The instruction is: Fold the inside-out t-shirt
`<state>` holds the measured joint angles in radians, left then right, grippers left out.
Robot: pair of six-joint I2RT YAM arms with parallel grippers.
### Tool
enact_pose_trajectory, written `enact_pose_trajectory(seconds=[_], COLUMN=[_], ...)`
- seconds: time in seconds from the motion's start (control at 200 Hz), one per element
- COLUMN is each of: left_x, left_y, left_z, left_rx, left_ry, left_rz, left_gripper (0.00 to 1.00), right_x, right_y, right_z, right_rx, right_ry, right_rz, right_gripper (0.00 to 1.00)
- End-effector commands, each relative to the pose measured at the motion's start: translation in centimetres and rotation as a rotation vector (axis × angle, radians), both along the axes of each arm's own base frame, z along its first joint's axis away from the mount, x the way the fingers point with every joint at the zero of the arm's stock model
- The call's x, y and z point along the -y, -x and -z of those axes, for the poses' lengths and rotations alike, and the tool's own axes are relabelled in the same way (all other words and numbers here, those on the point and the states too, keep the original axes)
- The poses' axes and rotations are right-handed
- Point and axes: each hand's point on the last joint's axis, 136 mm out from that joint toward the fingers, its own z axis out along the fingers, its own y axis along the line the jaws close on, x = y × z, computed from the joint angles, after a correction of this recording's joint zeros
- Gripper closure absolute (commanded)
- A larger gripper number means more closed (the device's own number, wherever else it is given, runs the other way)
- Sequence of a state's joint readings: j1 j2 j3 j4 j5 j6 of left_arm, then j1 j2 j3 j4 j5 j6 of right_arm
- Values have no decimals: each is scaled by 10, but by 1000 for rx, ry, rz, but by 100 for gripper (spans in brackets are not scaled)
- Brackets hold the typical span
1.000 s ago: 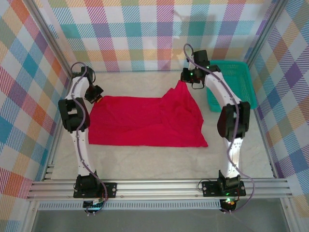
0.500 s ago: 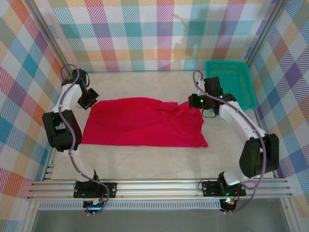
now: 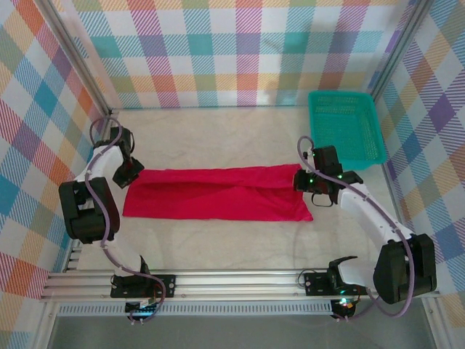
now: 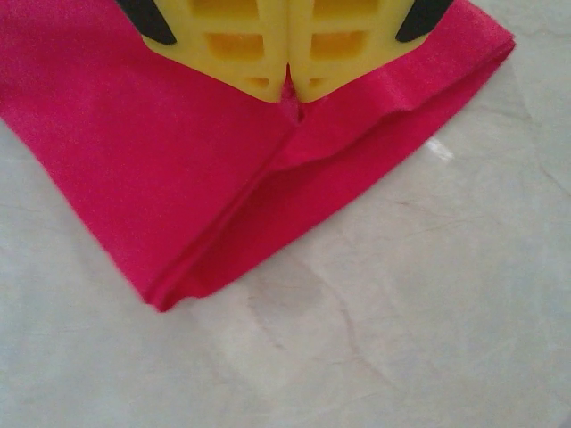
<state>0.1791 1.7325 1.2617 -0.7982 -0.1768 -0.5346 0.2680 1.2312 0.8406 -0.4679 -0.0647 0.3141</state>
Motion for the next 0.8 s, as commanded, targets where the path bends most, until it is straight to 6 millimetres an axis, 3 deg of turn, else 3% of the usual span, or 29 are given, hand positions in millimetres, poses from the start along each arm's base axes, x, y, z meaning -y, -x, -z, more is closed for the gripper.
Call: enact_pose_trajectory(seconds=[0.0, 0.185, 0.4, 0.45, 0.545, 0.64, 0.795], left_x=[-19, -24, -12, -9, -8, -9, 3], left_y=[12, 18, 15, 17, 20, 17, -2], left_z=[9, 22, 27, 32, 36, 27, -13], left_rx=[-21, -39, 20, 25, 21, 50, 167], left_ry=[-43, -20, 48, 63, 67, 56, 26], left_rz=[-70, -100, -114, -117, -120, -128, -90], left_gripper=[95, 96, 94, 92, 77, 62, 55], right_x=[9, 22, 13, 11, 12, 13, -5], right_y=[0, 10, 19, 22, 29, 28, 17], right_z=[9, 30, 45, 50, 56, 44, 6], right_rx=[-3, -52, -91, -112, -138, -111, -26], right_ry=[10, 53, -23, -38, -43, -40, -55], right_rz=[65, 126, 129, 134, 145, 152, 99], right_gripper=[100, 100, 100, 96, 83, 74, 62])
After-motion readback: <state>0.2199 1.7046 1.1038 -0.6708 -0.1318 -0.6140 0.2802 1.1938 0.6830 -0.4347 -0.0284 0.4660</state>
